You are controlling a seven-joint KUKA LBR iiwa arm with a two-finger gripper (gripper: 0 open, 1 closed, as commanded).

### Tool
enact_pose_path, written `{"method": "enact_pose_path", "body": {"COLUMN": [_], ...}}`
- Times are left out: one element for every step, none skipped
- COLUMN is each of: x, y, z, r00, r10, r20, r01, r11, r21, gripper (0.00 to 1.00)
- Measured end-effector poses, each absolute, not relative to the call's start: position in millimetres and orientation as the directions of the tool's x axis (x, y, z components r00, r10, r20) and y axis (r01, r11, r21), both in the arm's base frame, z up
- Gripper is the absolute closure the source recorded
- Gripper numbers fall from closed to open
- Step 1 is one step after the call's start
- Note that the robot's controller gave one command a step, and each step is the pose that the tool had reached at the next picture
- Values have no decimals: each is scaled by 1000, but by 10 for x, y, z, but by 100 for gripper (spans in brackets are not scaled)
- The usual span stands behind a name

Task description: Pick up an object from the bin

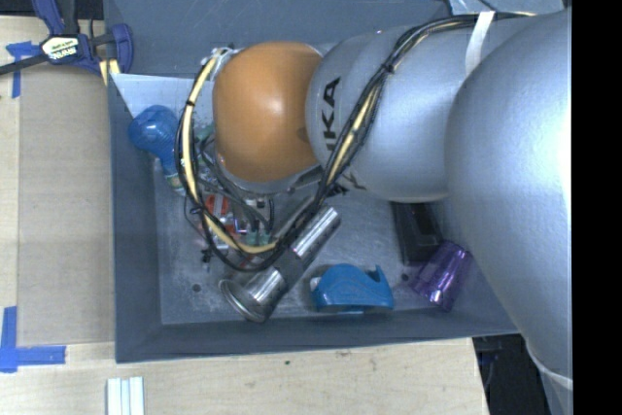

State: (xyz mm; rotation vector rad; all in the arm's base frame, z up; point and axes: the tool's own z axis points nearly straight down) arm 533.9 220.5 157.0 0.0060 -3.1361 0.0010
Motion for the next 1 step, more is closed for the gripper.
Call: {"method": "enact_pose_path", "body": {"x": [5358], "y": [2192], "z": [1620], "r00": [-1000], "r10": [1], "r20": [-2], "r01": [1], "r11": [1000], "r21": [1], "gripper": [0]}}
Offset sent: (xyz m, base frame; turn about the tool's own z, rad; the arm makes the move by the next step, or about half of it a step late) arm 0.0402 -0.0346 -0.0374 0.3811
